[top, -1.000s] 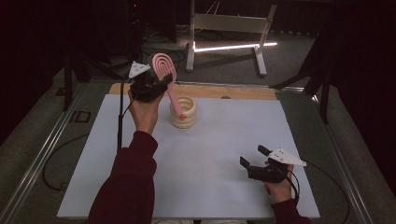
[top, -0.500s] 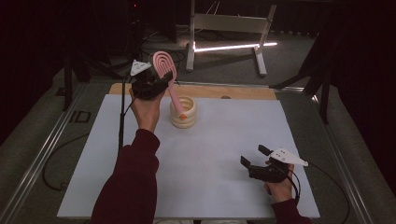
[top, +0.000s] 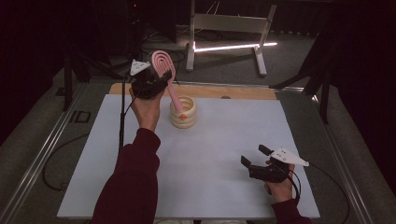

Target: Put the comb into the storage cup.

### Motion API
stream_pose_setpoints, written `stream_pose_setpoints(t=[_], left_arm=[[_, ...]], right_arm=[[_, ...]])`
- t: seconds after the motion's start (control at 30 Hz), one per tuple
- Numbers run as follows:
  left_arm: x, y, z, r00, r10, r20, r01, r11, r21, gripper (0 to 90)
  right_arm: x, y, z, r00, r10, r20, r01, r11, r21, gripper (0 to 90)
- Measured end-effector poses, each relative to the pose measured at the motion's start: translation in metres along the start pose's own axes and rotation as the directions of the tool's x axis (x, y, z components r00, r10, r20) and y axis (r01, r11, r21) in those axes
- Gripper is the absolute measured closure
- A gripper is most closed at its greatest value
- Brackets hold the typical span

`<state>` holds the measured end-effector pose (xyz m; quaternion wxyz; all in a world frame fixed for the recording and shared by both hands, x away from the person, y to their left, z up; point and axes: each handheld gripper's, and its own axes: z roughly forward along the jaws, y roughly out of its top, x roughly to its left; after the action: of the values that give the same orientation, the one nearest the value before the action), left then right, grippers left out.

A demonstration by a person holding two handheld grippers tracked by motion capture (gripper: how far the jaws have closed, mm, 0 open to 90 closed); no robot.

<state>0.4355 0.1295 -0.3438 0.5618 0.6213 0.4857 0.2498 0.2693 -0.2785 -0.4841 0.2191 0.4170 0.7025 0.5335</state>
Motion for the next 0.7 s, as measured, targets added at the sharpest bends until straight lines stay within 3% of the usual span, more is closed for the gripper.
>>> stream_pose_setpoints(t=[0.23, 0.7], left_arm=[[0.0004, -0.0014, 0.0024, 0.9998, -0.015, -0.012, 0.015, 0.9999, -0.009, 64.7], [-0.0005, -0.0045, 0.0084, 0.9998, -0.004, -0.018, 0.004, 1.0, -0.002, 64.7]], right_arm=[[0.0003, 0.0004, -0.0003, 1.0, 0.003, -0.001, -0.003, 1.0, -0.004, 9.1], [-0.0005, 0.0001, -0.0008, 0.9998, 0.016, -0.008, -0.016, 1.0, -0.007, 9.1]])
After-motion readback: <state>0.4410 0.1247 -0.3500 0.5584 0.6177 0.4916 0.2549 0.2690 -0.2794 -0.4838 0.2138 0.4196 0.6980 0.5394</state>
